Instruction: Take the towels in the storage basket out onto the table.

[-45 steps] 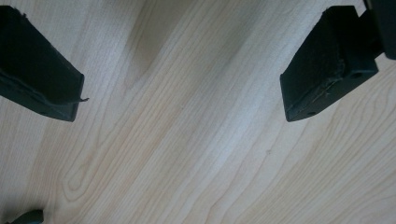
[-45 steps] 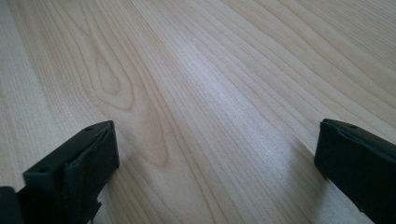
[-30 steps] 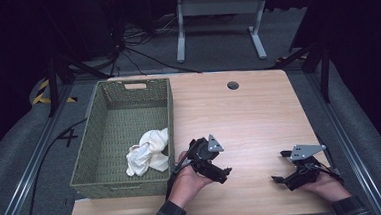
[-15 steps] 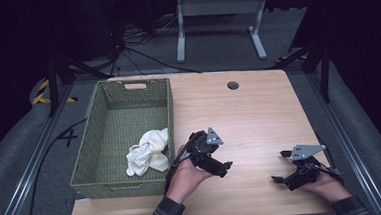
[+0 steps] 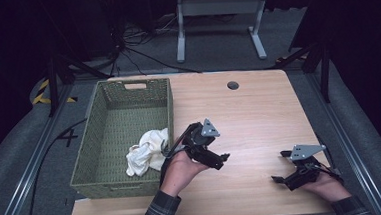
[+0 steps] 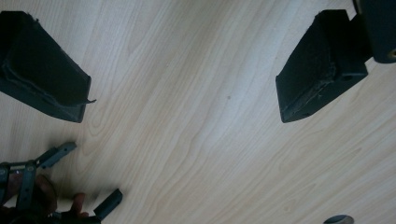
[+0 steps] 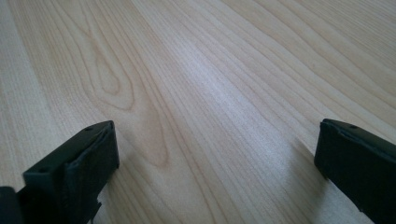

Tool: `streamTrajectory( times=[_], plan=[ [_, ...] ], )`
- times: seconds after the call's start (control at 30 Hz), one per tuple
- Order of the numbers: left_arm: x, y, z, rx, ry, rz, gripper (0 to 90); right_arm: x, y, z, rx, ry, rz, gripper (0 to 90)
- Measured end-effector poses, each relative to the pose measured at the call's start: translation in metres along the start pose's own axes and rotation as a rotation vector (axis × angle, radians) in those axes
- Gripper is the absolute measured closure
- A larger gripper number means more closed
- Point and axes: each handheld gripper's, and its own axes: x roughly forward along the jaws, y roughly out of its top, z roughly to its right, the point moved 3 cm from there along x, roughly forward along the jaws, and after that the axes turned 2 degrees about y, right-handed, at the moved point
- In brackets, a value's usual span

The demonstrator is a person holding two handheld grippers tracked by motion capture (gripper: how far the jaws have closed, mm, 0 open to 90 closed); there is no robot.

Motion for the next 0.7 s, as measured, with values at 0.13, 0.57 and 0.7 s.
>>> streamTrajectory(
  times=[0.13,0.57,0.7],
  plan=[
    [-0.005,0.001,-0.006,-0.007,0.001,-0.002,4.2,0.0,0.0,0.0,0.001,0.0,0.0,0.0],
    [-0.022,0.001,-0.017,-0.02,-0.014,0.009,6.7,0.0,0.0,0.0,0.0,0.0,0.0,0.0],
    [-0.029,-0.001,-0.021,-0.023,-0.012,0.013,6.8,0.0,0.0,0.0,0.0,0.0,0.0,0.0]
  ],
)
